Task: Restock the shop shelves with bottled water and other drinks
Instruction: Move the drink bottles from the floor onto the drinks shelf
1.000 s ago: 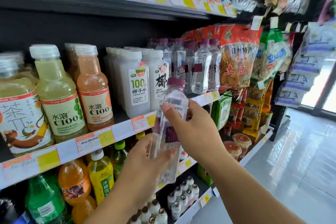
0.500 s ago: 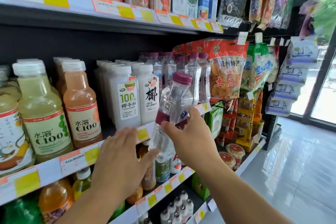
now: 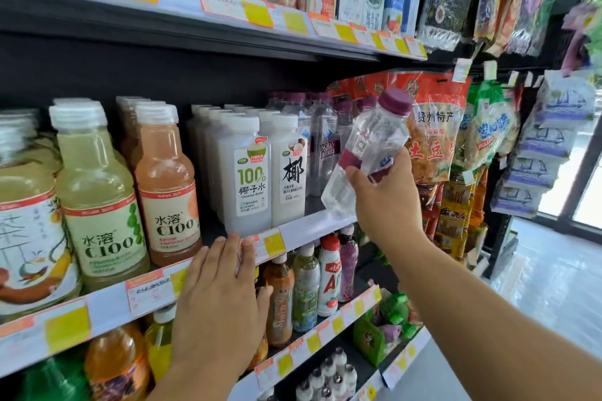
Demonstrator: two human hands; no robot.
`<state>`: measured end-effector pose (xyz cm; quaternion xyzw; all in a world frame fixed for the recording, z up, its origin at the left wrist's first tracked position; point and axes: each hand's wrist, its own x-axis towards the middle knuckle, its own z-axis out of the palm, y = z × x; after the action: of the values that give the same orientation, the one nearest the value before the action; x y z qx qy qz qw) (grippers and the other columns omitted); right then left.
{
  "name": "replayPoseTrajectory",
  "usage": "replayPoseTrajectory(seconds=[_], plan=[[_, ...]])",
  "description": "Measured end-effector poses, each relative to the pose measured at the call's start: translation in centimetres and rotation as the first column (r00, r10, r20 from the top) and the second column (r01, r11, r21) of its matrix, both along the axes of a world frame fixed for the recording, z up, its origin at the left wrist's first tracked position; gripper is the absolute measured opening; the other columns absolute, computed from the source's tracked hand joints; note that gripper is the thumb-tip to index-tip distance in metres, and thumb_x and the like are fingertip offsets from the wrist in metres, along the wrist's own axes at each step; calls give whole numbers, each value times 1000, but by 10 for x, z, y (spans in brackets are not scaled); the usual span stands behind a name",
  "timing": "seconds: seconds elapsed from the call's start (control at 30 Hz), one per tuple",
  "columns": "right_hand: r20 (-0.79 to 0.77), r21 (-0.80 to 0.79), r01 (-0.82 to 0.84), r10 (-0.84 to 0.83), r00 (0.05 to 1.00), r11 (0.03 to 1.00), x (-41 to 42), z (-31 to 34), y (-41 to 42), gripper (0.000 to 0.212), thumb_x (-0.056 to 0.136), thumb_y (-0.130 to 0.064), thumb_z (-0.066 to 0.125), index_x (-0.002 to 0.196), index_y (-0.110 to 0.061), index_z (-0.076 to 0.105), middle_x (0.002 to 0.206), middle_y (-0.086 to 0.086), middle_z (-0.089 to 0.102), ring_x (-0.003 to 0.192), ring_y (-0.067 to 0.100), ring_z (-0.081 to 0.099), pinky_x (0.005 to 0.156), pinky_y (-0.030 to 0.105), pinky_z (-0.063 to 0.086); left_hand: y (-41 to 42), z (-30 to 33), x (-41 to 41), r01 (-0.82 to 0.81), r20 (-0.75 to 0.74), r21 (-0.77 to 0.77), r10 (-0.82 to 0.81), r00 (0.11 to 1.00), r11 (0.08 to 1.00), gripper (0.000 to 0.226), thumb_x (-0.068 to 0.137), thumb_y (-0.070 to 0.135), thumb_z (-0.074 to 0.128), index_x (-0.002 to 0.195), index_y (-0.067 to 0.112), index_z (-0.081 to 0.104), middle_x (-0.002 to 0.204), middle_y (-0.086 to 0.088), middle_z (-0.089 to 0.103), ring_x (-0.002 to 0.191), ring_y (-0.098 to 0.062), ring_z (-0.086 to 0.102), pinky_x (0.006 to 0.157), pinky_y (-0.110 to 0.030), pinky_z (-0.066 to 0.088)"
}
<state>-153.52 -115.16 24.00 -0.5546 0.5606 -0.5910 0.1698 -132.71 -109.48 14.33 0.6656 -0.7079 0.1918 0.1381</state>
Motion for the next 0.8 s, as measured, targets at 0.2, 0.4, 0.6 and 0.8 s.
replayPoseTrajectory(seconds=[0.2, 0.4, 0.6, 0.8], plan=[[-73, 28, 0, 2, 997, 1000, 3, 20, -43, 65, 98, -36, 62, 149, -16, 28, 106, 0, 61, 90, 27, 62, 75, 42, 49, -7, -7, 2, 21, -11, -92, -22, 1000, 995, 66, 83, 47, 39, 124, 2, 64, 128, -23, 61, 119, -39, 57, 108, -48, 30], [-112, 147, -13, 29, 993, 989, 2, 20, -81, 65, 97, -36, 63, 147, -15, 27, 120, 15, 61, 71, 25, 60, 49, 30, 43, -15, -20, 2, 22, -7, -195, -24, 1000, 980, 70, 79, 46, 41, 125, -1, 63, 129, -27, 59, 120, -44, 56, 110, -51, 29], [-242, 231, -1, 58, 969, 973, 4, 18, -97, 52, 101, -32, 57, 140, -11, 29, 113, 9, 56, 74, 26, 60, 55, 36, 47, -24, -29, 1, 23, -19, -283, -30, 999, 959, 67, 77, 45, 44, 121, -2, 66, 127, -27, 60, 117, -44, 59, 107, -52, 32], [-353, 265, 54, 44, 935, 963, 10, 26, -108, 75, 103, -28, 56, 155, -6, 7, 84, 8, 54, 61, 20, 55, 45, 31, 38, -29, -33, 3, 38, -19, -337, -47, 999, 941, 64, 78, 44, 46, 116, -3, 68, 126, -28, 61, 115, -46, 60, 112, -46, 19]])
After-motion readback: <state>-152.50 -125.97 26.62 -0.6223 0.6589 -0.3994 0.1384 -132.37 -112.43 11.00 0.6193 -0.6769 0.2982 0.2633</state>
